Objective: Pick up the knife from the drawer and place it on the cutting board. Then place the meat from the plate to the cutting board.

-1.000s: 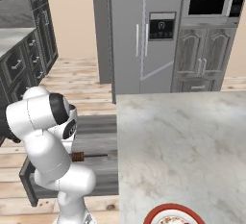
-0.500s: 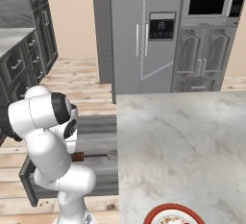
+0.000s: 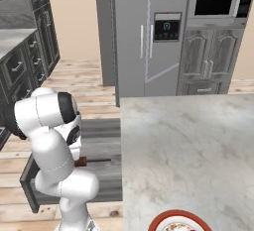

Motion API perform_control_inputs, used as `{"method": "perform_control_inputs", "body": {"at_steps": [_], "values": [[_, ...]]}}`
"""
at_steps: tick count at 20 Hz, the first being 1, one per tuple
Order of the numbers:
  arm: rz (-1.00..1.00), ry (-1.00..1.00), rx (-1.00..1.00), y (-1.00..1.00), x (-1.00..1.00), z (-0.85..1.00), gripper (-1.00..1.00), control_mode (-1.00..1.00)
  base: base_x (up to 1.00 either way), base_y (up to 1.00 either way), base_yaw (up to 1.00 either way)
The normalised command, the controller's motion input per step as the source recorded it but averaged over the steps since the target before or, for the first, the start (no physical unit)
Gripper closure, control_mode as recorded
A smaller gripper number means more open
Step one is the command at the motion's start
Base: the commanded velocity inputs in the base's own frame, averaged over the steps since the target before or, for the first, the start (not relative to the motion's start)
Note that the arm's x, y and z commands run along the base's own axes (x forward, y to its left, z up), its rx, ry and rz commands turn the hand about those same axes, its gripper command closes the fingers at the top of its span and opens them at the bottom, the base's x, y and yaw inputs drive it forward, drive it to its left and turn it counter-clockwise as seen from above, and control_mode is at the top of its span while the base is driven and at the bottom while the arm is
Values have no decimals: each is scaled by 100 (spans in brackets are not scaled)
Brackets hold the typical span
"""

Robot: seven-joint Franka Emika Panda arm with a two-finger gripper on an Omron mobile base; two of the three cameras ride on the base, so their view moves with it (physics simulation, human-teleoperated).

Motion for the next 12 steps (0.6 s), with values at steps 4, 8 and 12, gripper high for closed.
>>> {"method": "perform_control_inputs", "body": {"at_steps": [4,8,12], "values": [[0,0,0,0,0,-26,-100,-100,0,0,0],[0,0,0,0,0,-26,-100,-100,0,0,0],[0,0,0,-7,0,-28,-100,-100,0,0,0]]}}
